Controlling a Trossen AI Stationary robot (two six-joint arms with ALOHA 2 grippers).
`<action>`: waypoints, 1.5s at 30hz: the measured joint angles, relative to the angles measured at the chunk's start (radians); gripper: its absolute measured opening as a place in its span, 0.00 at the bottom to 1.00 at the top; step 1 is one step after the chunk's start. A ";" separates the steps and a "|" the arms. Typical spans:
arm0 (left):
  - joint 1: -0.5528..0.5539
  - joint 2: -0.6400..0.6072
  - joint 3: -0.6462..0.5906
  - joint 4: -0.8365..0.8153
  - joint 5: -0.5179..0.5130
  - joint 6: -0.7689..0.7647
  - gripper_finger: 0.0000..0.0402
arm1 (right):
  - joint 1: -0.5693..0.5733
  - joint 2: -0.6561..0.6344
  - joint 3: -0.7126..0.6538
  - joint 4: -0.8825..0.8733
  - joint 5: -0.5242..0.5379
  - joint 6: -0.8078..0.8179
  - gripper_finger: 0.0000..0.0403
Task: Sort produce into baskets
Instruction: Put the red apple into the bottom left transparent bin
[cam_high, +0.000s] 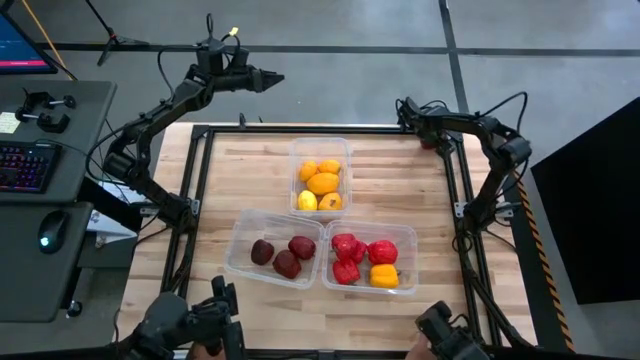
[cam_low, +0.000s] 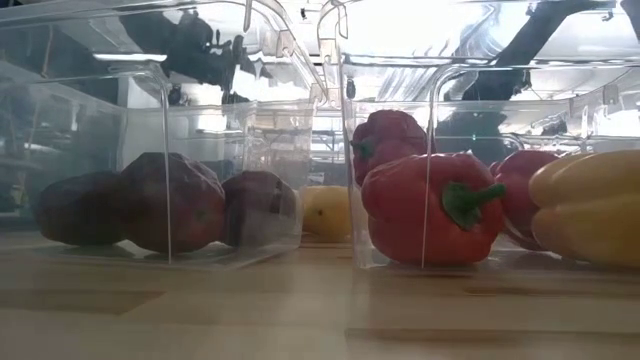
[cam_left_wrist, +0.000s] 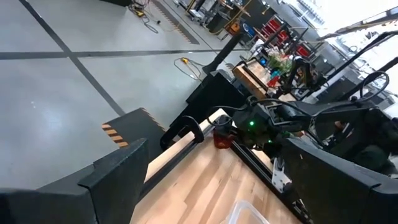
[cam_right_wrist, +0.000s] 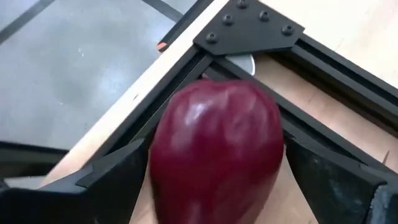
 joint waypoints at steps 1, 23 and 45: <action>0.000 0.000 0.000 0.000 0.000 -0.008 0.89 | 0.003 0.000 0.000 -0.001 -0.003 -0.010 0.92; -0.001 -0.013 0.000 0.052 0.210 -0.017 0.89 | 0.065 -0.022 -0.014 -0.109 -0.176 -0.432 0.48; -0.543 -0.357 -0.213 0.057 -0.179 -0.097 0.89 | 0.768 -0.578 -0.013 0.446 -0.560 -0.934 0.54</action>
